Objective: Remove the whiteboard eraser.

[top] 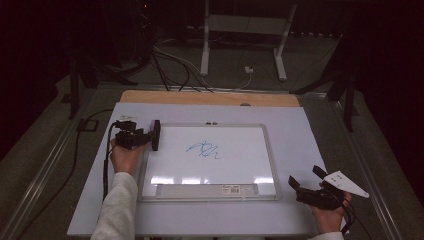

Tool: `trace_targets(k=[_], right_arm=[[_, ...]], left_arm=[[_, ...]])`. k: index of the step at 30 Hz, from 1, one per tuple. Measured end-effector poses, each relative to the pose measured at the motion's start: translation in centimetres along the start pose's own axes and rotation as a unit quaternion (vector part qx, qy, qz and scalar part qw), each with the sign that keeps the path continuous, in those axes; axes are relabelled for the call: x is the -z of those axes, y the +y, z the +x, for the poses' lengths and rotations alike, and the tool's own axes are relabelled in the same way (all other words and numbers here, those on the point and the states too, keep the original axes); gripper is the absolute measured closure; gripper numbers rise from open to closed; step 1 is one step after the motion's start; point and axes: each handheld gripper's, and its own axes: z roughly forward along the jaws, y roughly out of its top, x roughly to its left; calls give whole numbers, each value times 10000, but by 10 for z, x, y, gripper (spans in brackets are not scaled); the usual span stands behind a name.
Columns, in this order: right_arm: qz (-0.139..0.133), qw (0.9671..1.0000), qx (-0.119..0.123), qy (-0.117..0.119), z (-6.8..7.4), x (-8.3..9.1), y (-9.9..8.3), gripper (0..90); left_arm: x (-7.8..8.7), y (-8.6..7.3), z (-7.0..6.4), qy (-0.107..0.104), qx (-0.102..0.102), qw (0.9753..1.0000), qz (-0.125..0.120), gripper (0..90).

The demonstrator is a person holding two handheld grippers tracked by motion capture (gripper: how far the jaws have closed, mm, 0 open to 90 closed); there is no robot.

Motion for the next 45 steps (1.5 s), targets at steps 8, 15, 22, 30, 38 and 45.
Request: trace_targets(k=[8,15,22,30,38,45], right_arm=[[-16,10000,-17,-1,0,1,0,0],[-9,10000,-12,15,0,1,0,0],[-6,10000,-19,29,-1,1,0,0],[-26,10000,-37,38,-2,2,1,0],[-83,9999,-107,18,-2,3,2,0],[-85,9999,-70,5,-2,4,1,0]], left_arm=[[-6,-1,-8,-217,11,9998,48,464],[-15,-5,-11,-322,97,9990,280,389],[-24,-9,-12,-305,99,9982,510,371],[-25,-10,-15,-301,-2,9983,504,416],[-14,-4,-14,-260,21,9993,274,417],[-7,-3,-15,-215,-109,9995,180,417]])
